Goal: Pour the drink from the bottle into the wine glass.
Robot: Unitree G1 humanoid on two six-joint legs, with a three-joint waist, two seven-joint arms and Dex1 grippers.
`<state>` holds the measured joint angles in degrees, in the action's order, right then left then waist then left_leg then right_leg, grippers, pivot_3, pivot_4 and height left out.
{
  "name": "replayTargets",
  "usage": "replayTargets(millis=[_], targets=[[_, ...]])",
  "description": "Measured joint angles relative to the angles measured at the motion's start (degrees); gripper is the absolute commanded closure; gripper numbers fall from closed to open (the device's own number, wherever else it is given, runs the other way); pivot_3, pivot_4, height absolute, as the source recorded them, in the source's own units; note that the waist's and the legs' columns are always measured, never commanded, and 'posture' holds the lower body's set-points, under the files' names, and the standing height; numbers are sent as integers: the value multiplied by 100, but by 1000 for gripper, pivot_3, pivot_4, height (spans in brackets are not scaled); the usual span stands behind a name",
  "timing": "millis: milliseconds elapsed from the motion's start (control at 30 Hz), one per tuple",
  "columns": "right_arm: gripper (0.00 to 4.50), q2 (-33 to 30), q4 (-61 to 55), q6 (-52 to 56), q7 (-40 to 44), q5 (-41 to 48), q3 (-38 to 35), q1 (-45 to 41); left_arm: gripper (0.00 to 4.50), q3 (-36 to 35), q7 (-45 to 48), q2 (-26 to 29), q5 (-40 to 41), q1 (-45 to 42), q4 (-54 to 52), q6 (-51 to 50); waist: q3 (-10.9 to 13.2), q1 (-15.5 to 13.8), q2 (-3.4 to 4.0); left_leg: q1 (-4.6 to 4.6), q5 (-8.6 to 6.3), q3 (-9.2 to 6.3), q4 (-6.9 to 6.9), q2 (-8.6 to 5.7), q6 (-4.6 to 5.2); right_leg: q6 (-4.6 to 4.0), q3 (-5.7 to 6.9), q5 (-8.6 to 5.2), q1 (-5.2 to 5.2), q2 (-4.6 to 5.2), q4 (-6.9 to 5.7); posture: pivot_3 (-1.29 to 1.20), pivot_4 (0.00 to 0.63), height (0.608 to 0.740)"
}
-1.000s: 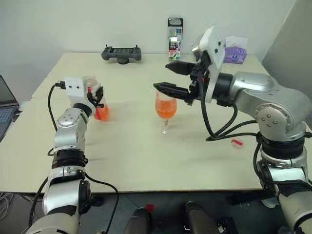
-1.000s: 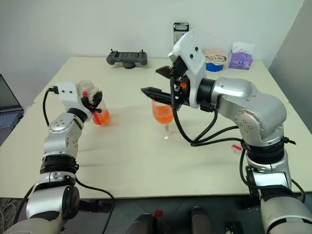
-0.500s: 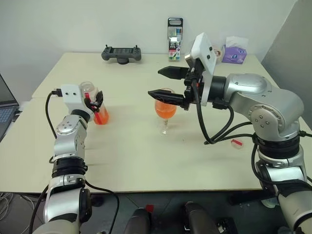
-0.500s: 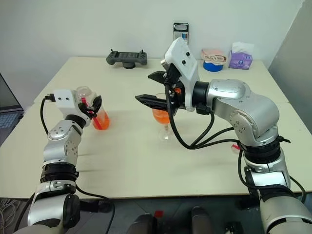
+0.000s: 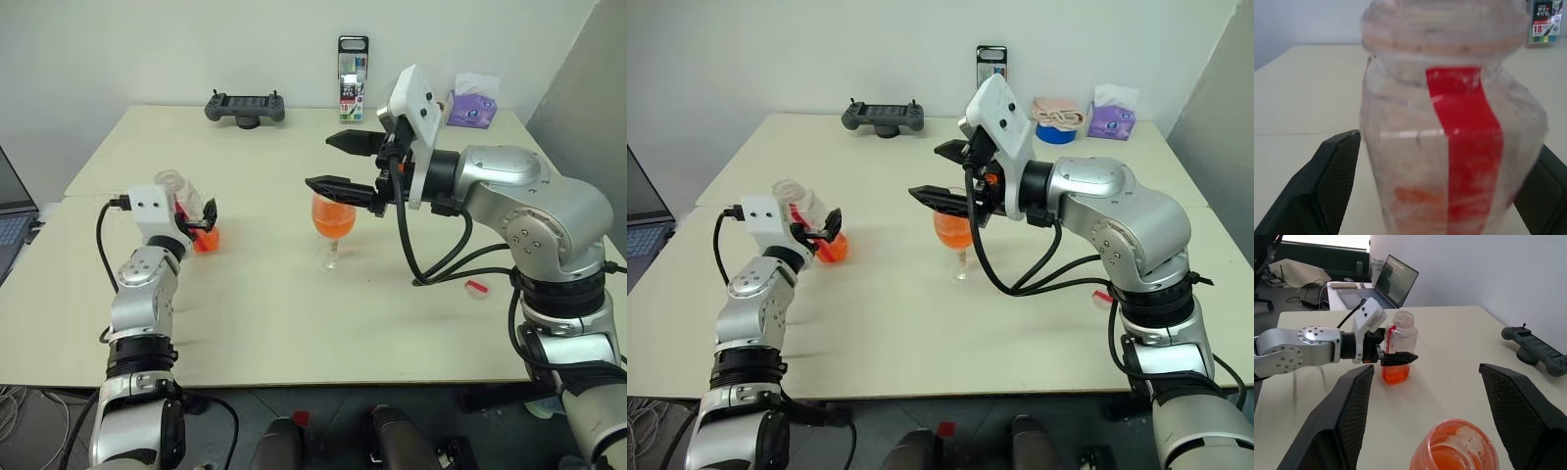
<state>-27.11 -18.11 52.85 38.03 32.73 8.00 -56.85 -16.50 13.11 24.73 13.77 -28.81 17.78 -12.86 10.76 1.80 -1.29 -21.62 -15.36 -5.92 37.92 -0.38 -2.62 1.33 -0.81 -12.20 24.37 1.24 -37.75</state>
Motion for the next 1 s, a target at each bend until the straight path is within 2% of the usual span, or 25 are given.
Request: replayTargets(millis=[167, 467, 600, 667, 733, 833, 933, 1000], targets=[[815, -201, 21, -60, 237, 33, -125, 143, 30, -26, -254, -177, 56, 458, -908, -365, 0, -4, 0, -2, -1, 1, -1, -1, -1, 0, -1, 0, -2, 2, 8, 0, 150, 740], [815, -1074, 48, -382, 1424, 286, -301, 480, 30, -418, -719, -385, 336, 1567, -2674, -1090, 0, -9, 0, 0, -1, 7, -1, 3, -1, 1, -3, -2, -4, -1, 13, 0, 150, 740], [815, -1499, 420, -455, 1495, 219, -547, 527, 30, -465, -152, -318, 1111, 1767, -3464, -1411, 0, -47, 0, -10, -1, 5, 1, 1, -2, -1, 1, -3, -6, -1, 33, 0, 150, 740], [815, -1779, 489, -417, 1571, 265, -820, 710, 30, -461, 355, -28, 1705, 1762, -3868, -1710, 1, -65, -1, -18, -1, 2, -1, 3, -2, -1, 5, -2, -12, -3, 58, 0, 150, 740], [815, -2097, 534, -326, 1652, 372, -1177, 1033, 30, -438, 858, 484, 2313, 1621, -4223, -2145, 1, -78, -1, -21, -2, 9, -1, -1, -2, -1, 0, -2, -16, 0, 70, 0, 150, 740], [815, -2274, 544, -211, 1681, 496, -1606, 1512, 30, -392, 1389, 1256, 2954, 912, -4398, -2743, 1, -80, -1, -14, -2, 24, 1, -1, -2, 27, -10, -16, -22, 0, 73, 0, 150, 740], [815, -2260, 403, -178, 1655, 600, -1626, 1751, 30, -324, 1634, 1565, 3304, 332, -4385, -3038, 0, -12, 1, -4, -2, 28, -5, 3, -1, 30, -14, -18, -23, -5, 71, 0, 150, 740], [815, -2231, 347, -173, 1610, 640, -1626, 1803, 30, -185, 1755, 1644, 3340, 280, -4347, -3110, 2, 35, 5, 0, -3, 32, -10, 8, -1, 30, -19, -18, -21, -9, 68, 0, 150, 740]])
